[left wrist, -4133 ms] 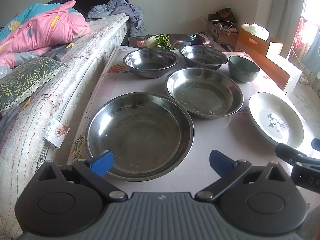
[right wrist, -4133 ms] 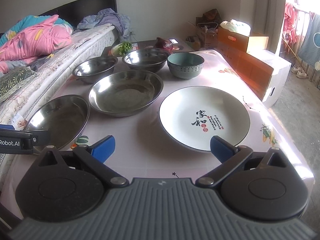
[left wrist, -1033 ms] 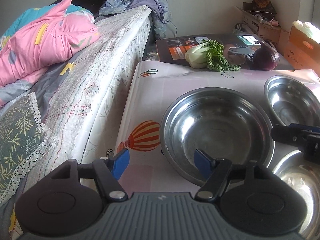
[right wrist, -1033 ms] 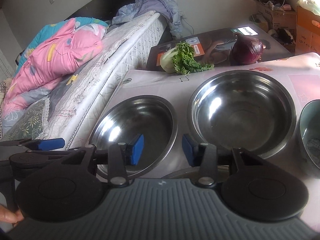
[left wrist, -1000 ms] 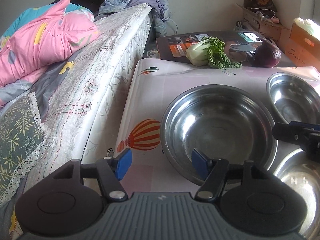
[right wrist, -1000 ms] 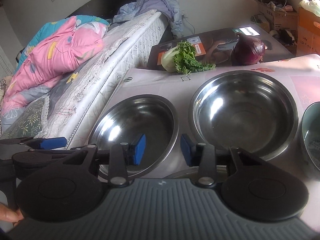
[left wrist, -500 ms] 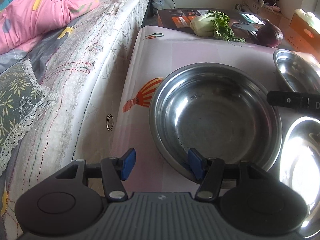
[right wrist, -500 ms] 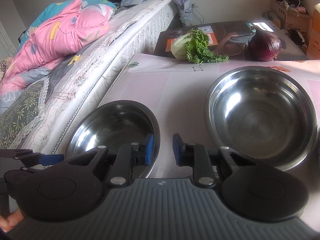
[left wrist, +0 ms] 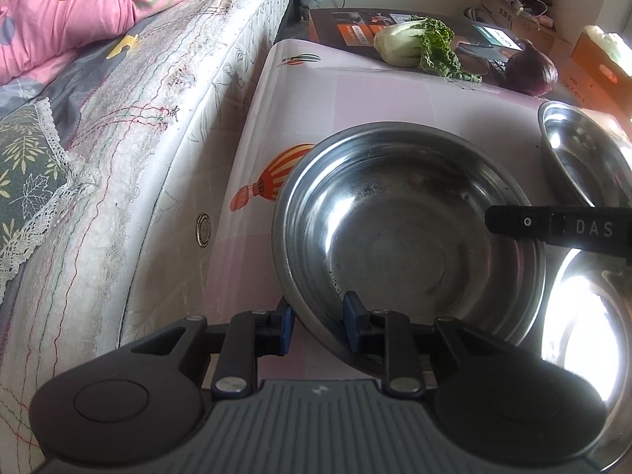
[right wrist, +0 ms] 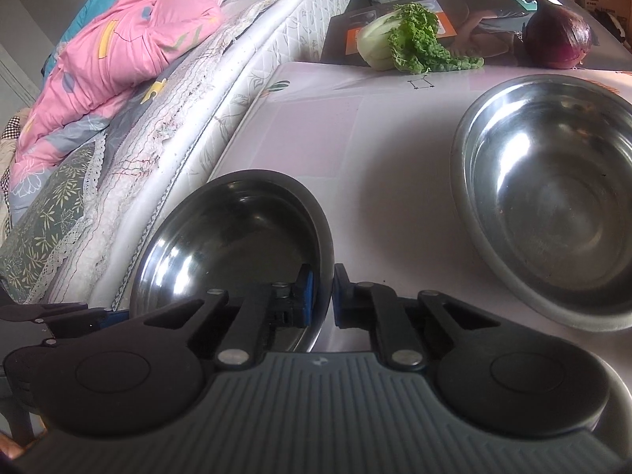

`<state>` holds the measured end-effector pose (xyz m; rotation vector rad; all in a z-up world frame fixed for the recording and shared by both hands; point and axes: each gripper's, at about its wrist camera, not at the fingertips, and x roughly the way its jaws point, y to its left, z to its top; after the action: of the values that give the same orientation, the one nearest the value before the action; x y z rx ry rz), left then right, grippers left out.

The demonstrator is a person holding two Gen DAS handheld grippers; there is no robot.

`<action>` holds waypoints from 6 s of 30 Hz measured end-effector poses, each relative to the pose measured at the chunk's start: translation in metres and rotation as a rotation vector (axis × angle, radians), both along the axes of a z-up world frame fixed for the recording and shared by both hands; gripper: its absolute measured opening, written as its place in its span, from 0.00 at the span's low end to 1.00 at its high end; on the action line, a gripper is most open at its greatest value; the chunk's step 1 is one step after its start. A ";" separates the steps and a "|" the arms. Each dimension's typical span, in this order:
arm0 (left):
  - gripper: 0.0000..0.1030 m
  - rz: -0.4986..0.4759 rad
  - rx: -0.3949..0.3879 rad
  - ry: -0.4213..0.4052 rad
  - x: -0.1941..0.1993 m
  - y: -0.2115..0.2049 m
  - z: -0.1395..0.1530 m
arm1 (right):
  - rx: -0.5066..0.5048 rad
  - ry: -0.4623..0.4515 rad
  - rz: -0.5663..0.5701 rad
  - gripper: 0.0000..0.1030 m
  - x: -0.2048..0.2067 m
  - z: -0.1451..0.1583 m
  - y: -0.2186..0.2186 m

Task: Organize plates and bowls
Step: 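Carry the large steel plate with both grippers and lower it onto another steel plate, then open both grippers and close them on the teal ceramic bowl rim, then lift the teal bowl with both grippers and carry it toward the stacked plates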

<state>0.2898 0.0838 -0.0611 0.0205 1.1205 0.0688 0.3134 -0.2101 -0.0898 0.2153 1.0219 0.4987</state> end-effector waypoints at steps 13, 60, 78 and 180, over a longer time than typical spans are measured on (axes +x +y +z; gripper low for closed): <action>0.26 -0.006 0.018 -0.020 -0.005 -0.004 0.007 | -0.006 -0.034 0.011 0.09 -0.007 0.009 -0.004; 0.26 -0.185 0.023 -0.184 0.014 -0.120 0.078 | -0.007 -0.148 -0.173 0.11 -0.023 0.076 -0.137; 0.27 -0.280 0.022 -0.135 0.053 -0.190 0.047 | -0.060 -0.095 -0.278 0.12 0.003 0.037 -0.205; 0.42 -0.469 -0.047 -0.082 0.022 -0.311 0.028 | 0.003 0.055 -0.314 0.13 -0.042 -0.023 -0.338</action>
<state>0.3116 -0.2275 -0.0332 0.2352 1.0108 -0.3723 0.2718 -0.5484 -0.1129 0.3864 1.0185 0.2098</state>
